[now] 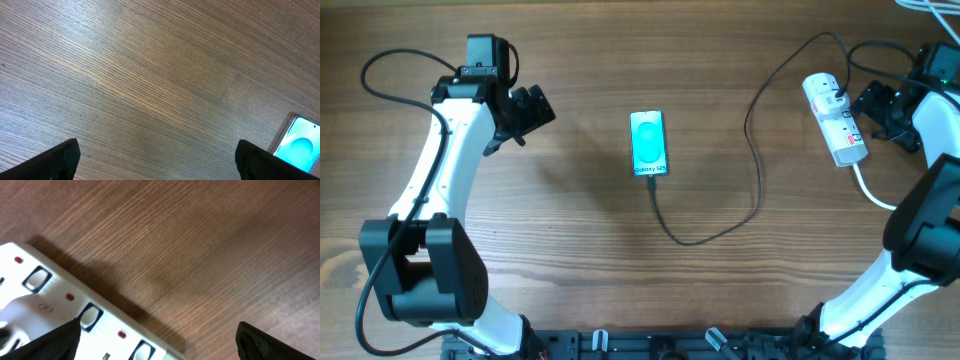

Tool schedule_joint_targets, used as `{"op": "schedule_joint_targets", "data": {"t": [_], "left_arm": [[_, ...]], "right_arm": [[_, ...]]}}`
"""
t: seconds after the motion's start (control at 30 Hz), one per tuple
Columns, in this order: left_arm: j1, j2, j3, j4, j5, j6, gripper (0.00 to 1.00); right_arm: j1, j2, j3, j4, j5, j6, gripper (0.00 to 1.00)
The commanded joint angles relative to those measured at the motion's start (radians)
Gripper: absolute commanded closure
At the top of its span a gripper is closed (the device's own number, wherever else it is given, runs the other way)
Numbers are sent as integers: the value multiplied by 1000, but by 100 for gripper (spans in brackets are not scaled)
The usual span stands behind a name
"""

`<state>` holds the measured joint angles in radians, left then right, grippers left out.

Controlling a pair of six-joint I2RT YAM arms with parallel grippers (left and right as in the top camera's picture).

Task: Plug charger to phone and switch on socket

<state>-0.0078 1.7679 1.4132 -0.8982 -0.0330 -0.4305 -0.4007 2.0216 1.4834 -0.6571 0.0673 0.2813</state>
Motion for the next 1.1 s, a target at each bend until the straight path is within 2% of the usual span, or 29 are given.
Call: {"op": "schedule_joint_targets", "data": {"t": [0.0, 0.13, 0.43, 1.07], "left_arm": [[5, -4, 16, -1, -13, 8, 0], [5, -4, 16, -1, -13, 8, 0], [5, -4, 16, -1, -13, 8, 0], [5, -4, 16, -1, -13, 8, 0]], "right_arm": [[4, 61, -5, 6, -6, -24, 0], [4, 87, -5, 24, -24, -77, 0], [4, 108, -5, 117, -45, -69, 0], [4, 124, -6, -19, -122, -72, 0]]}}
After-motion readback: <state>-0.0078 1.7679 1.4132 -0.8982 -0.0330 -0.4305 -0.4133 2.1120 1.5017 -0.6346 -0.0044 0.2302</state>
